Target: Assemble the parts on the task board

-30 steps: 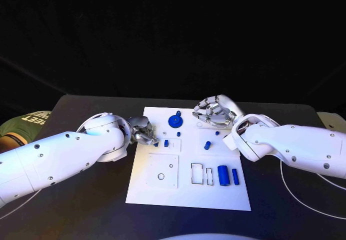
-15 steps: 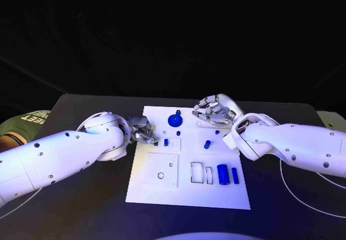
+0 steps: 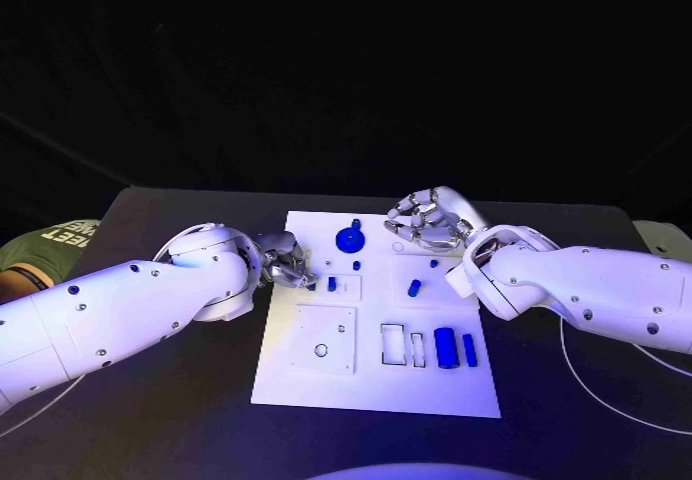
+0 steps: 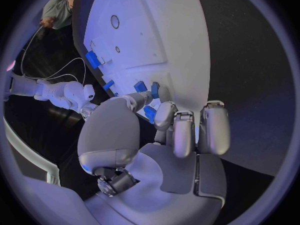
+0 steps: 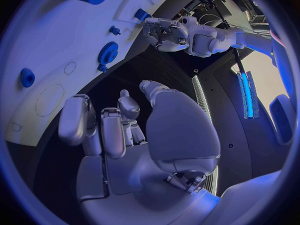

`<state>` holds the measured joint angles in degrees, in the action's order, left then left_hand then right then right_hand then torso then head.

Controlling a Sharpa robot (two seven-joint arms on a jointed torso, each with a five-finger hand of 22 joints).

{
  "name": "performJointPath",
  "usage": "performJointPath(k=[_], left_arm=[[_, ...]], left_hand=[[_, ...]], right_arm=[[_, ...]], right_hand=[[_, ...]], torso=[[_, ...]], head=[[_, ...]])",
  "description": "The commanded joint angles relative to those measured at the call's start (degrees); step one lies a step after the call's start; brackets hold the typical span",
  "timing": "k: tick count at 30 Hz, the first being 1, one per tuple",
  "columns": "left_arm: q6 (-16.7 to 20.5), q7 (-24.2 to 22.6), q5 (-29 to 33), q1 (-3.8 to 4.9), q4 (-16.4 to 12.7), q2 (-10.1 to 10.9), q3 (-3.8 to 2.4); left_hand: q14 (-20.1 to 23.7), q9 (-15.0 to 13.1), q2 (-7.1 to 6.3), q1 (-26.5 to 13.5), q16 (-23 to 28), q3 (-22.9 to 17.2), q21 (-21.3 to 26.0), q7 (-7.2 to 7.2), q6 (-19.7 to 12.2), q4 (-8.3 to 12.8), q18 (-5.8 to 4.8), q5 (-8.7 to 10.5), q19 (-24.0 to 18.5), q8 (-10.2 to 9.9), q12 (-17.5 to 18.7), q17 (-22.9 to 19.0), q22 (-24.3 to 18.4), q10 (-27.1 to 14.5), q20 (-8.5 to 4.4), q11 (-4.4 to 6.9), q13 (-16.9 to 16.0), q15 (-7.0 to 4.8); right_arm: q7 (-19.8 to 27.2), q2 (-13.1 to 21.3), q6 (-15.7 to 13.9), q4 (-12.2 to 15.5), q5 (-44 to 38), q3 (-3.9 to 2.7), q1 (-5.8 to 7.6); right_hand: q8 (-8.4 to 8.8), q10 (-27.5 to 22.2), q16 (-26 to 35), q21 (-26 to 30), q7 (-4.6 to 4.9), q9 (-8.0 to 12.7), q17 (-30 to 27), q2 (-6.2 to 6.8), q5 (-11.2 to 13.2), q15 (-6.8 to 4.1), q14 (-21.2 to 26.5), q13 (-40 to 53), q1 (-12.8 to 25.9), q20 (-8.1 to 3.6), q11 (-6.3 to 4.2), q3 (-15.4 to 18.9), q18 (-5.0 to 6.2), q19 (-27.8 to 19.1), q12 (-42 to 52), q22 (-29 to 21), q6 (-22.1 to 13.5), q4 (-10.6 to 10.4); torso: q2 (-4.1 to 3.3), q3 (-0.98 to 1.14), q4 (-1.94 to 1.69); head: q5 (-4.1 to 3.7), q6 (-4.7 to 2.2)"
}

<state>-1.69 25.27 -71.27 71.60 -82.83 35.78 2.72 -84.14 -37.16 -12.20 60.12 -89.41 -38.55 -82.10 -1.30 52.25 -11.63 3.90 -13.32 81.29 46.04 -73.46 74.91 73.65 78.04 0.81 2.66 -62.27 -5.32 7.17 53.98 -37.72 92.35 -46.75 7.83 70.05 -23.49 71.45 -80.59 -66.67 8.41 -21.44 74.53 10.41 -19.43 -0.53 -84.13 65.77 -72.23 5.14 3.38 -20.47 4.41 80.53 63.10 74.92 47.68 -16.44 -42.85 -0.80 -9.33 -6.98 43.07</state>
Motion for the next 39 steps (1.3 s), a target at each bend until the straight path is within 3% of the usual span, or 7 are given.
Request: performJointPath(k=[1,22,39], left_arm=[[-0.7,0.0,0.5,-0.12,-0.2,-0.2,0.06],[-0.4,0.2,0.7,-0.12,-0.2,-0.2,0.05],[-0.4,0.4,0.7,-0.11,-0.3,-0.1,0.04]], left_hand=[[-5.7,0.1,-0.04,-0.7,-0.3,0.6,-0.3,0.08,0.4,-0.3,-0.4,0.29,0.6,0.0,-0.3,14.3,0.1,0.5,-0.03,0.0,-0.1,-0.37],[-5.8,0.4,0.21,-2.7,-0.5,3.7,-0.6,0.12,1.2,-4.0,-0.55,0.18,1.0,-0.3,-0.7,14.8,0.9,1.0,-0.1,0.03,-1.2,-0.42],[-5.8,0.4,0.36,-2.9,-0.5,4.0,-0.7,0.14,1.3,-4.4,-0.59,0.13,1.1,-0.3,-0.8,15.0,1.1,1.1,-0.09,0.04,-1.4,-0.42]], right_arm=[[0.5,0.0,0.1,0.1,-0.3,0.0,-0.03],[0.5,0.0,0.1,0.1,-0.3,0.0,-0.03],[0.6,0.0,0.1,0.0,-0.3,0.0,-0.03]], right_hand=[[-0.26,0.2,0.3,0.3,-0.25,0.1,0.1,-0.01,-0.3,-0.44,-2.1,-0.1,0.5,-0.1,-0.1,-0.1,0.23,0.4,0.2,4.6,0.0,-0.1],[-0.26,0.2,0.3,0.3,-0.25,0.1,0.1,-0.01,-0.3,-0.44,-2.1,-0.1,0.5,-0.1,-0.1,-0.1,0.23,0.4,0.2,4.6,0.0,-0.1],[-0.26,0.2,0.3,0.3,-0.25,0.1,0.1,-0.01,-0.3,-0.44,-2.1,-0.1,0.5,-0.1,-0.1,-0.1,0.23,0.4,0.2,4.6,0.0,-0.1]], torso=[[0.02,-0.02,0.0],[-0.01,-0.05,-0.04],[-0.02,-0.05,-0.08]], head=[[0.01,0.04],[-0.1,0.11],[-0.12,0.19]])
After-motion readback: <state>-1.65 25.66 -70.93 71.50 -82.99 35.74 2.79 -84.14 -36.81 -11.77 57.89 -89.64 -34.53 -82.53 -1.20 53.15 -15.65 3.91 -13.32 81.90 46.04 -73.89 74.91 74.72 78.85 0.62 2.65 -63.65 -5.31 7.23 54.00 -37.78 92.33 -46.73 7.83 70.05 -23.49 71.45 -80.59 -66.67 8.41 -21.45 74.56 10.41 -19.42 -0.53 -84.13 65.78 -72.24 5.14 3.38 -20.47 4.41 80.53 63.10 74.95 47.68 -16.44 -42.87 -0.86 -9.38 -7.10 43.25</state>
